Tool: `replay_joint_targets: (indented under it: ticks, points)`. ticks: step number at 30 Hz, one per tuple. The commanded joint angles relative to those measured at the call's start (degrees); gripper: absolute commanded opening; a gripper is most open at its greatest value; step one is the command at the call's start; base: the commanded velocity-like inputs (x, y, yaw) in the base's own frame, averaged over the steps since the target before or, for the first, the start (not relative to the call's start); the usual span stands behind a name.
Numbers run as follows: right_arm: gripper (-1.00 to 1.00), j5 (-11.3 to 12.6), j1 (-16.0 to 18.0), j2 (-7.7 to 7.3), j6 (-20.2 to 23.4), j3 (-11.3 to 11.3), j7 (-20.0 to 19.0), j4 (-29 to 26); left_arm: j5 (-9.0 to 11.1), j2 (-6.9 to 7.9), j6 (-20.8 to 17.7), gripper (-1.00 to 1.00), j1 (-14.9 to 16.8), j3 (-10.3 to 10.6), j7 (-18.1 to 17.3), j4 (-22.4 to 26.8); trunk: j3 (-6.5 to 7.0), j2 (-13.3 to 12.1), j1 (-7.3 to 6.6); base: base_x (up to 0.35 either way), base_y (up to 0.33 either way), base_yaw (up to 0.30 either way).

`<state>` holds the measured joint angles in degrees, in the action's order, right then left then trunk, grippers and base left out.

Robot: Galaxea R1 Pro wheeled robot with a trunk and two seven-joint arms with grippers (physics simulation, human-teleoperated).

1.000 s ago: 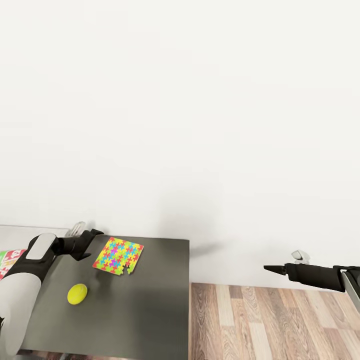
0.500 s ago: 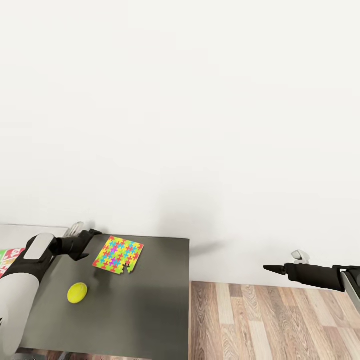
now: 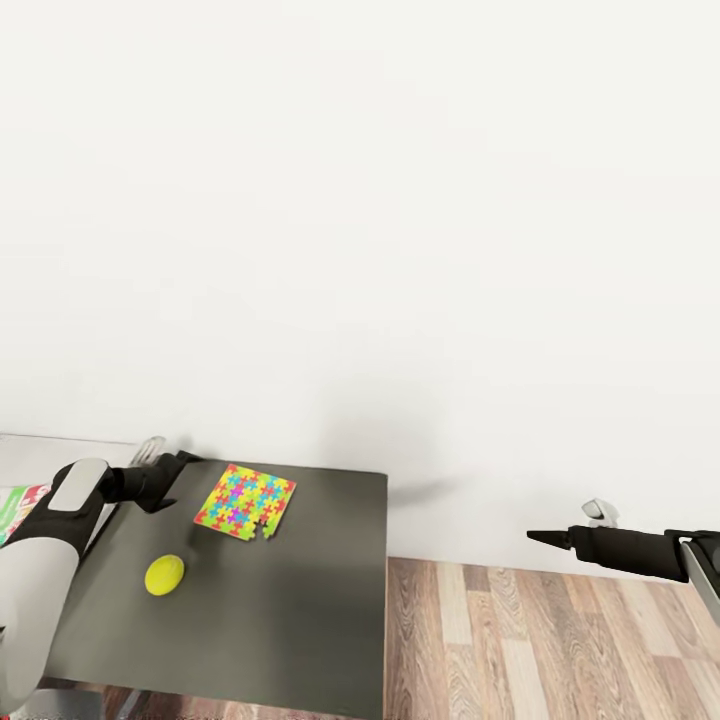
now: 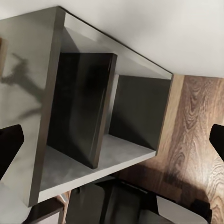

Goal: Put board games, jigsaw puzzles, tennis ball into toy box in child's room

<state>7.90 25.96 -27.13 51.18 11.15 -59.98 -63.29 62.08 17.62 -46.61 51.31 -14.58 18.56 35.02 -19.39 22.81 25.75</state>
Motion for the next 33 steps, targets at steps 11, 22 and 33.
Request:
replay_joint_targets:
  ticks: [11, 22, 33]
  points:
    - [1.00, 0.3, 0.0, -0.17, 0.3, 0.1, -0.1, 0.0, -1.1, -0.01, 2.7, 1.00, 2.1, 0.1, 0.0, -1.8, -1.07, 0.1, 0.03, 0.000, 0.000, 0.091]
    - [1.00, 0.2, 0.0, -0.19, 0.3, 0.4, -0.1, -0.2, -4.7, -0.41, 6.2, 1.00, 3.1, 0.3, -3.3, -2.4, -1.94, 0.1, 0.03, 0.000, 0.000, 0.081]
    - [1.00, 0.3, -0.3, -0.45, 0.8, 1.0, -0.1, -1.1, -5.4, -2.47, 6.9, 1.00, 4.3, 1.7, -5.8, -2.4, -2.13, 0.1, 0.03, 0.000, 0.000, 0.018]
